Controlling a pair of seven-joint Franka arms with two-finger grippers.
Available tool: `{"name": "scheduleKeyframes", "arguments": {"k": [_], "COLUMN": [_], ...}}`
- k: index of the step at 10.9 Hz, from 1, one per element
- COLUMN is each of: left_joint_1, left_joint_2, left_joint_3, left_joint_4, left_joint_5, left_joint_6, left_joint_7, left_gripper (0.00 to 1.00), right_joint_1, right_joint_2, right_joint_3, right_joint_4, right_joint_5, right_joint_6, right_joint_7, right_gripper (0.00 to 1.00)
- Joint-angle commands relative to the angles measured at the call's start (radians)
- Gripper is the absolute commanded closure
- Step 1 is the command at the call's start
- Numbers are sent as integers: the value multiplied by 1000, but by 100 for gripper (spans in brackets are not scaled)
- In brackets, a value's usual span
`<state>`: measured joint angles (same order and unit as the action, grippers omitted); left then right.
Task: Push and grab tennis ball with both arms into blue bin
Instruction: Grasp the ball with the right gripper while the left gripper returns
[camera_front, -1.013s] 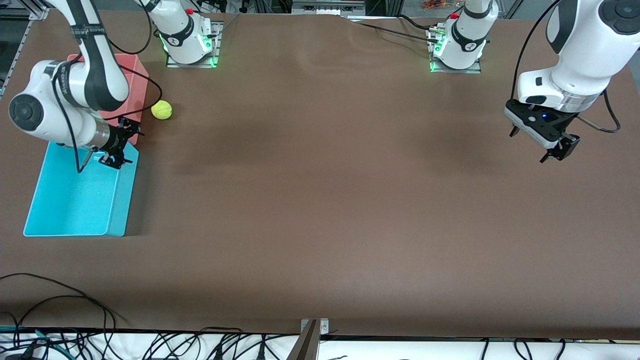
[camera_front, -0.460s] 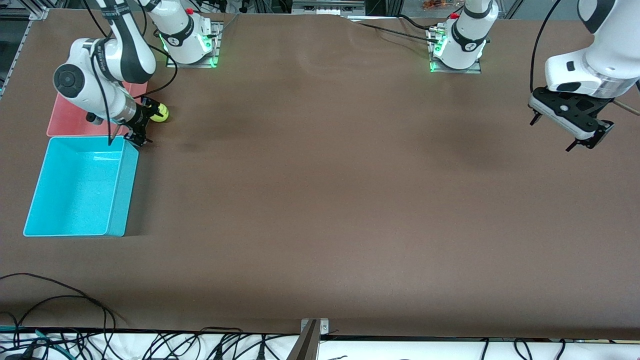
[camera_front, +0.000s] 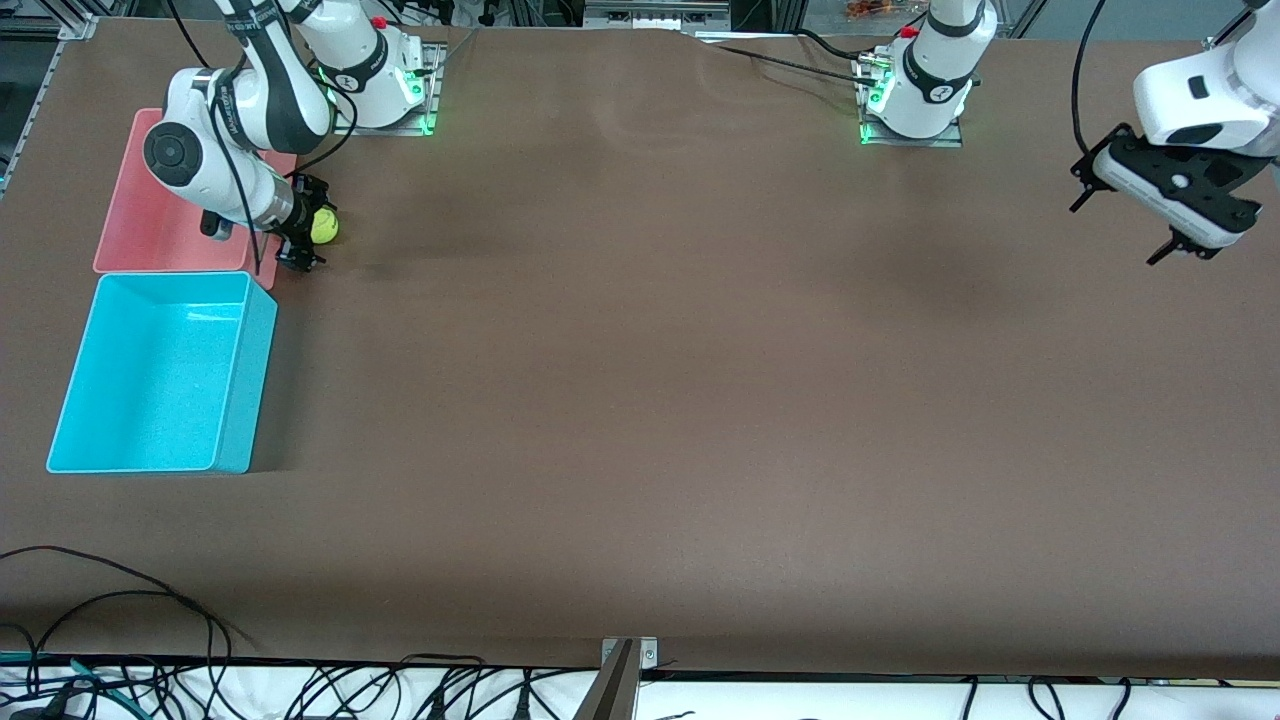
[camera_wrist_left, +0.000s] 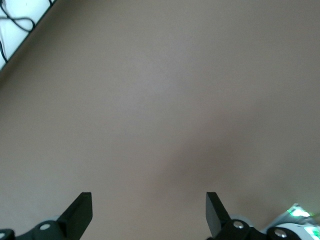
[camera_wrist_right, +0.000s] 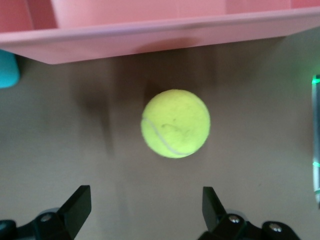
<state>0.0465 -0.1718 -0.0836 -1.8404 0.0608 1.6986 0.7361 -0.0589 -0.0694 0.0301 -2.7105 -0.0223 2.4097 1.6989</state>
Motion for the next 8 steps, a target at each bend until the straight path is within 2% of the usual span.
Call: {"name": "scheduleKeyframes", "arguments": {"k": [1, 4, 8], "left_joint_1": [-14, -20, -20], "left_joint_2": [20, 20, 20], "left_joint_3": [-2, -8, -11], "left_joint_4": [151, 237, 259], "left_joint_5": [-30, -61, -122], "left_joint_6": [-186, -301, -330], "left_joint_7": [-165, -378, -590], "left_gripper": [0, 0, 0], "right_joint_1": [-10, -50, -99], "right_joint_2": [-50, -40, -27], "right_joint_3": [-9, -9, -10], "right_joint_4": [-80, -84, -121], "right_joint_5": [-34, -103, -155], "right_joint_6": [26, 35, 101], "right_joint_7": [-74, -77, -77], "right_gripper": [1, 1, 1]}}
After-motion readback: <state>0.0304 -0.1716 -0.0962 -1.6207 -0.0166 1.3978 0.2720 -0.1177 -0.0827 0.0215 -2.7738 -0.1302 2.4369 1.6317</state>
